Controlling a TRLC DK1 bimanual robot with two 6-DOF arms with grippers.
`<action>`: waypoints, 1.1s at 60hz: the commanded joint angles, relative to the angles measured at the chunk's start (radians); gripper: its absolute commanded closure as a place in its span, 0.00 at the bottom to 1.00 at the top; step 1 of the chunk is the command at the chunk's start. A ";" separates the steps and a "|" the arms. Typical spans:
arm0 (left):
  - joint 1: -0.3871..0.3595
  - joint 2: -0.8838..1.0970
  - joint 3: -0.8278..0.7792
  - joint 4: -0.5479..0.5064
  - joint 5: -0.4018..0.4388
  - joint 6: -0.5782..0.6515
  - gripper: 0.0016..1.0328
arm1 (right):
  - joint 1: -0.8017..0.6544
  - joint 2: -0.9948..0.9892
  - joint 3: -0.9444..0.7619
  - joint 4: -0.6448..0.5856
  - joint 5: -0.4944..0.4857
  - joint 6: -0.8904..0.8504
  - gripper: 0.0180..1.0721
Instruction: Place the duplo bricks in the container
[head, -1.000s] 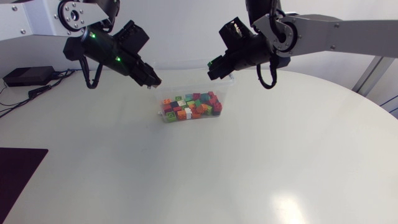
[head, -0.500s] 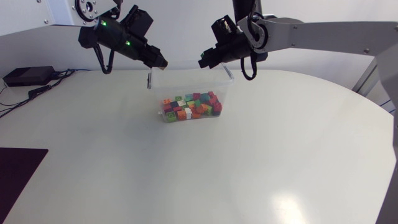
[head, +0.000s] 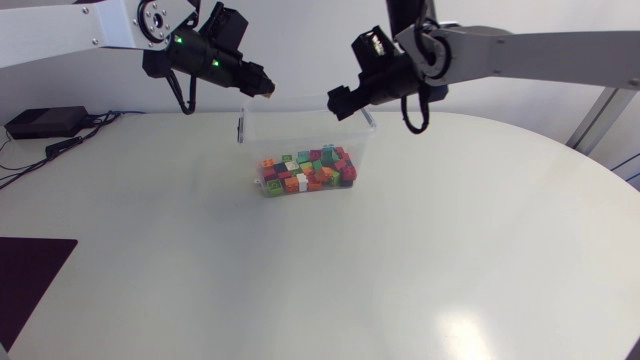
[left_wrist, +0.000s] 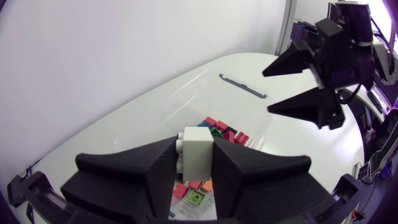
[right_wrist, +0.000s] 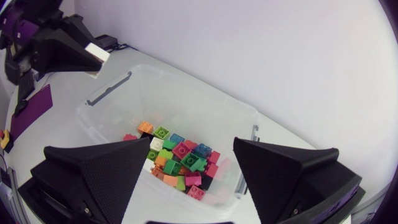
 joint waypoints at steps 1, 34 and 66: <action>-0.011 0.048 0.054 0.030 0.008 -0.051 0.71 | -0.024 -0.115 -0.097 0.025 0.006 -0.009 0.04; -0.080 -0.010 -0.010 0.197 -0.202 -0.094 0.03 | -0.073 -0.563 -0.507 0.067 0.106 -0.122 0.04; 0.091 -0.541 -0.518 0.337 -0.272 -0.043 0.03 | -0.202 -0.985 -0.775 0.110 0.279 -0.119 0.04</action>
